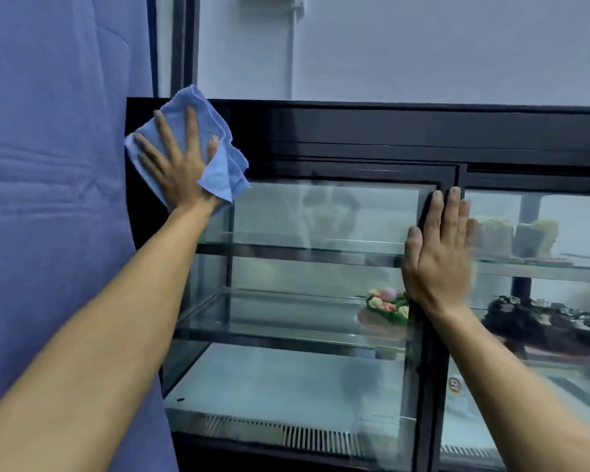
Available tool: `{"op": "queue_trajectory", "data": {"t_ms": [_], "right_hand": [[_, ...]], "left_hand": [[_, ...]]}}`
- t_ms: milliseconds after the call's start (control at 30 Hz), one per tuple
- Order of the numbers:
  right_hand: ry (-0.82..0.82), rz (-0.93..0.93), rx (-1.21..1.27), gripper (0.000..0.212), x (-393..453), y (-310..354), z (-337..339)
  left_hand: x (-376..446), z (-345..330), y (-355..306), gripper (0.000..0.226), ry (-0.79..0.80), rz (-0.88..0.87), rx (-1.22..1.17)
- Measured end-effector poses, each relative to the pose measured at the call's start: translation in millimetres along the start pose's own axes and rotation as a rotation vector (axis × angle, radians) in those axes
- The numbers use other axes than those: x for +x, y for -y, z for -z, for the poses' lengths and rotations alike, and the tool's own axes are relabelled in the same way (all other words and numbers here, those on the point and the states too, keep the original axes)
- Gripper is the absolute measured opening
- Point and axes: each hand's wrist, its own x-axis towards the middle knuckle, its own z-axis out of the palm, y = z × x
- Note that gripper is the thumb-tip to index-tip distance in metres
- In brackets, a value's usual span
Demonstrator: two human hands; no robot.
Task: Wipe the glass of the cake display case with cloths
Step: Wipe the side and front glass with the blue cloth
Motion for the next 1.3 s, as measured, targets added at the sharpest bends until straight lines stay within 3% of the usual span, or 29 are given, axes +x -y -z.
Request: {"op": "queue_trajectory", "data": {"t_ms": [167, 233, 333, 433, 667, 767, 867, 933, 1033, 1133, 1200, 1300], "right_hand": [[-0.037, -0.003, 0.003, 0.064, 1, 2, -4], [-0.052, -0.016, 0.036, 0.063, 0, -2, -6], [-0.042, 0.002, 0.079, 0.062, -3, -7, -3], [-0.055, 0.006, 0.031, 0.061, -4, -6, -1], [-0.017, -0.013, 0.026, 0.063, -4, -4, 2], [-0.028, -0.011, 0.005, 0.063, -6, -2, 0], [-0.019, -0.017, -0.014, 0.063, -6, 0, -1], [-0.022, -0.03, -0.016, 0.063, -6, 1, -2], [-0.009, -0.056, -0.001, 0.063, -4, 2, -2], [-0.001, -0.056, 0.013, 0.063, -5, 2, 0], [0.007, -0.051, 0.019, 0.063, -4, 2, 1], [0.018, -0.07, 0.01, 0.063, -5, 6, 2]], "left_hand": [[-53, -23, -156, 0.064, -0.1, -0.49, 0.01], [-89, -22, -208, 0.063, -0.025, -0.736, 0.012], [-94, -24, -214, 0.058, 0.024, -0.961, -0.014], [-56, -27, -150, 0.057, -0.042, -0.862, -0.116], [36, 12, 65, 0.069, 0.053, -0.409, 0.018], [43, 14, 79, 0.071, 0.05, -0.263, 0.027], [32, 8, 37, 0.077, -0.024, -0.072, 0.042], [13, -2, -11, 0.073, -0.045, -0.163, 0.042], [-23, -9, -71, 0.064, -0.069, -0.555, 0.018], [-25, -9, -57, 0.061, 0.0, -0.848, -0.002], [-8, -8, -12, 0.059, -0.013, -0.833, -0.01], [11, -3, 72, 0.061, -0.026, -0.56, -0.012]]}}
